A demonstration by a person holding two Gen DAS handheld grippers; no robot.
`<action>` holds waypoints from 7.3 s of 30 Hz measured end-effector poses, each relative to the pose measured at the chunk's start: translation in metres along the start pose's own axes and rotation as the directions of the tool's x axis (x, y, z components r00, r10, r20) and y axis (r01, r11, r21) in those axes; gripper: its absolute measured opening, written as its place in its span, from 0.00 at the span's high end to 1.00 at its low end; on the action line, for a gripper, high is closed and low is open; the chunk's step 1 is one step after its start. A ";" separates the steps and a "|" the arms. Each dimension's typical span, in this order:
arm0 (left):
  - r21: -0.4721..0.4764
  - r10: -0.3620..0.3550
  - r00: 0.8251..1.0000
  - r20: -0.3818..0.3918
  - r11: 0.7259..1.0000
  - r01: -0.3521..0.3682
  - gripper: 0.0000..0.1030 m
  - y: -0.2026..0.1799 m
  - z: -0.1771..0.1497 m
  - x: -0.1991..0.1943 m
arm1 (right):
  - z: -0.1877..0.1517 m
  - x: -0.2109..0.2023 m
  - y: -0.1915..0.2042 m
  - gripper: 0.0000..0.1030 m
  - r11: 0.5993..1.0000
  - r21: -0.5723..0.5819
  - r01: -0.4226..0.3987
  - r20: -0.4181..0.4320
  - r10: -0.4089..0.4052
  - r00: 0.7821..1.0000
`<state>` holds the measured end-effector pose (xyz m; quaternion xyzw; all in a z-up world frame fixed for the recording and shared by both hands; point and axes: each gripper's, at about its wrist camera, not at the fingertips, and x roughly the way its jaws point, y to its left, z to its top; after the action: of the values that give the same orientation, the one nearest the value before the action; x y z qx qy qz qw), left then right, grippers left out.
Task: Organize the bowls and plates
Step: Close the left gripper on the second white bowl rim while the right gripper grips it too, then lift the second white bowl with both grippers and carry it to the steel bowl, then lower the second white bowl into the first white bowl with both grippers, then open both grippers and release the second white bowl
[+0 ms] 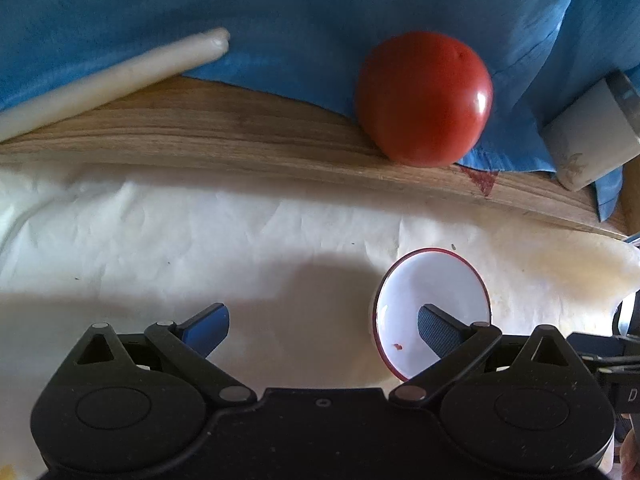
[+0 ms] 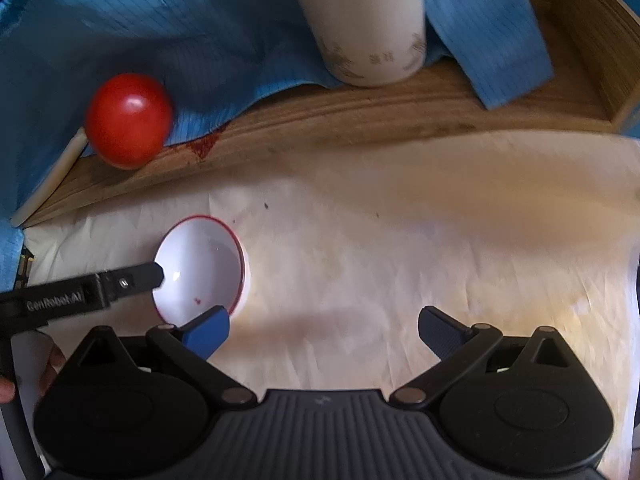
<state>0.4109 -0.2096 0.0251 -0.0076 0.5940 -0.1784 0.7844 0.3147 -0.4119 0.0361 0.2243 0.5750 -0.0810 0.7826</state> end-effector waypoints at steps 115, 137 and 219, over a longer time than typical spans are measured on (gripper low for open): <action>0.284 -0.092 0.996 -0.015 0.954 0.092 0.90 -0.094 -0.185 -0.068 | -0.166 -0.069 0.013 0.88 0.993 -0.110 -0.041 0.049 0.047 0.998; 0.294 -0.082 0.996 -0.020 0.952 0.084 0.88 -0.098 -0.182 -0.064 | -0.161 -0.057 0.013 0.87 0.993 -0.110 -0.029 0.018 0.031 0.999; 0.311 -0.132 0.982 0.136 0.947 0.084 0.15 -0.047 -0.155 -0.109 | -0.168 -0.100 -0.004 0.04 0.987 -0.133 -0.091 0.124 0.108 0.986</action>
<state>0.2287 -0.1911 0.0910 0.0665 0.4957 -0.3093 0.8089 0.1357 -0.3536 0.0884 0.1969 0.5144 -0.0196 0.8344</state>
